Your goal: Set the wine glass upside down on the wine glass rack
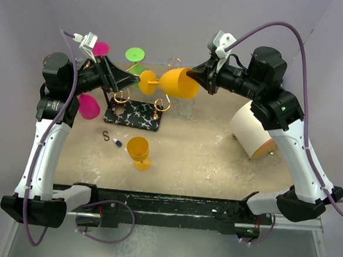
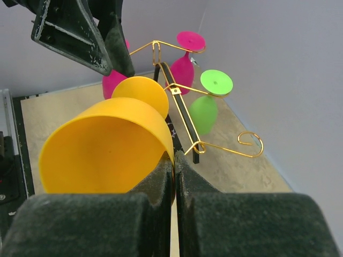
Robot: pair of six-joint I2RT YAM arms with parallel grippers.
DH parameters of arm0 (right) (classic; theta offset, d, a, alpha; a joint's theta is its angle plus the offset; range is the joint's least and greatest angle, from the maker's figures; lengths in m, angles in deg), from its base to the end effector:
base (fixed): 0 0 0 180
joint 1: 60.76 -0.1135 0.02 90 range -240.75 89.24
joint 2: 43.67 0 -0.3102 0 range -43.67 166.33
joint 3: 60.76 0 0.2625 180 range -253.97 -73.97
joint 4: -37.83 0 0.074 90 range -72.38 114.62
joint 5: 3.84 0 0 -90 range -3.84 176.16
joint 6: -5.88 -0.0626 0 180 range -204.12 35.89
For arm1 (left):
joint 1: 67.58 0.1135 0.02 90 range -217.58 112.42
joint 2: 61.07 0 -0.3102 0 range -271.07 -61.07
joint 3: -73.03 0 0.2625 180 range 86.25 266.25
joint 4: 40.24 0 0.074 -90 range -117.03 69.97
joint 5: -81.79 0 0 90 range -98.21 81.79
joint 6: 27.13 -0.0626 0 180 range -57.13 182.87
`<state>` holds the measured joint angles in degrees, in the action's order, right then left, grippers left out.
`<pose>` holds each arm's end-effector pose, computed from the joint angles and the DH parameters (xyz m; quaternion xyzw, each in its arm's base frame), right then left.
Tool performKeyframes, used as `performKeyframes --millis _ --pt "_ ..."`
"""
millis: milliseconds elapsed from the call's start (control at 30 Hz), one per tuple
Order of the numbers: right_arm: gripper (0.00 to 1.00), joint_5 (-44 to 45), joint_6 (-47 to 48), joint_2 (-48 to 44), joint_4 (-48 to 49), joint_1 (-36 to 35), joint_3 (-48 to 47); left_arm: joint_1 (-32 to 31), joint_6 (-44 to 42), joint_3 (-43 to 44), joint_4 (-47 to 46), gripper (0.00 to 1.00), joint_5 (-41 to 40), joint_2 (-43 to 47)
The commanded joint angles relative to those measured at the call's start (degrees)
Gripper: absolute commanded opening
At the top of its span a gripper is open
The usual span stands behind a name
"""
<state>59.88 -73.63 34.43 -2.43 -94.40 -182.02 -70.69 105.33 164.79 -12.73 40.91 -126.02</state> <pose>0.2157 0.1768 0.6032 -0.4047 0.5599 0.2951 0.6600 0.2350 -0.0602 0.5115 0.0572 0.7076 -0.5202 0.4748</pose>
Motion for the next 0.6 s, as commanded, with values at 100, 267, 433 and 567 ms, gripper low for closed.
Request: performKeyframes --millis 100,267,433,567 --pt "0.0 -1.5 -1.8 1.0 3.1 -1.3 -4.0 -2.0 -3.0 1.9 0.0 0.61 0.0 -0.8" --pt "0.0 -0.3 -1.3 1.8 3.2 -1.8 -4.4 -2.8 -4.3 2.2 1.0 0.49 -0.1 -1.8" --pt "0.0 1.1 -0.8 2.1 3.1 -2.3 -4.6 -3.3 -5.1 2.3 1.6 0.37 -0.2 -2.5" --pt "0.0 1.7 -0.4 2.3 3.1 -2.6 -4.2 -3.6 -5.6 2.5 2.1 0.29 -0.6 -3.0"
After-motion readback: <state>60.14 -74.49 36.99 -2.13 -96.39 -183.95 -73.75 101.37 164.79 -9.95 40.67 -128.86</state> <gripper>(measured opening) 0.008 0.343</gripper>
